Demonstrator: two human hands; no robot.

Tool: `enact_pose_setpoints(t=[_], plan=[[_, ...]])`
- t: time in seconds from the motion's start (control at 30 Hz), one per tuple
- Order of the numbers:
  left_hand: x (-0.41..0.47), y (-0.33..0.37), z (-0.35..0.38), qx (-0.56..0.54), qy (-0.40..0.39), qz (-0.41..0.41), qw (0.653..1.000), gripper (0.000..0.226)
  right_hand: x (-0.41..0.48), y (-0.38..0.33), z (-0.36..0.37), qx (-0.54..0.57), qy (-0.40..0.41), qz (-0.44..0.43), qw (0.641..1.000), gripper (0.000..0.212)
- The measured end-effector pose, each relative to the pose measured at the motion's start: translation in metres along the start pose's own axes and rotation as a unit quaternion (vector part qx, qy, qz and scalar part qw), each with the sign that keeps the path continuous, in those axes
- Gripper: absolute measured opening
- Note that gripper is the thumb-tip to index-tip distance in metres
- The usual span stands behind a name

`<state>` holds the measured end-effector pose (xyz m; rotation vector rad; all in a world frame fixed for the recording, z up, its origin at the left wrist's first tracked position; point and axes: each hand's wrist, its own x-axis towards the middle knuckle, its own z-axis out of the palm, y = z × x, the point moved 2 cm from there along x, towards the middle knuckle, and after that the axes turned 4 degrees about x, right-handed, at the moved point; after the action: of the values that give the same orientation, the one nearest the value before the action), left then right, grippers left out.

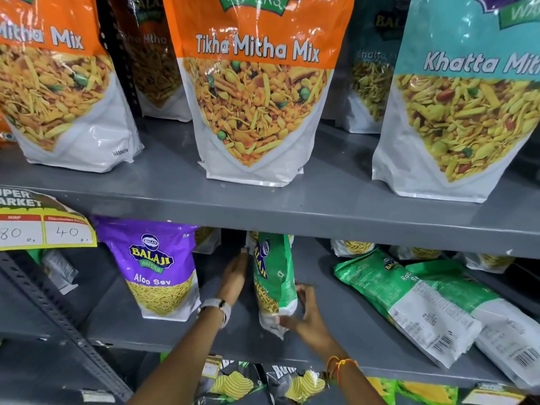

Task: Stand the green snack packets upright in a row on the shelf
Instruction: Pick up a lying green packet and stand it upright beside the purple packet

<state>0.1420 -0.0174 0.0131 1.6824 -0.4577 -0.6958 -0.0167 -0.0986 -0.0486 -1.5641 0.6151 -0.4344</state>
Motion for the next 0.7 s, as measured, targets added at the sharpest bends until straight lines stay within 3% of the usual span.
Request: enact_pose_setpoints(t=[0.1,0.3,0.47,0.57,0.7], plan=[[0.009,0.001,0.013,0.015,-0.024,-0.003,1.000,0.034,0.005,0.000,-0.007,-0.012,-0.003,0.009,1.000,0.060],[-0.015,-0.002,0.017,-0.018,0.084,-0.007,0.996,0.030,0.007,0.002,-0.017,-0.041,0.015,0.005,0.999,0.064],[-0.035,-0.008,0.013,0.046,0.108,0.064,0.991,0.033,0.007,0.005,-0.016,-0.030,0.054,-0.010,0.998,0.058],[-0.038,-0.019,0.011,0.054,0.120,0.086,0.988,0.038,0.004,0.005,-0.011,0.009,0.060,0.009,0.998,0.065],[-0.042,-0.025,0.008,0.018,0.138,0.034,0.990,0.044,0.002,-0.004,-0.006,0.033,0.032,0.005,0.999,0.074]])
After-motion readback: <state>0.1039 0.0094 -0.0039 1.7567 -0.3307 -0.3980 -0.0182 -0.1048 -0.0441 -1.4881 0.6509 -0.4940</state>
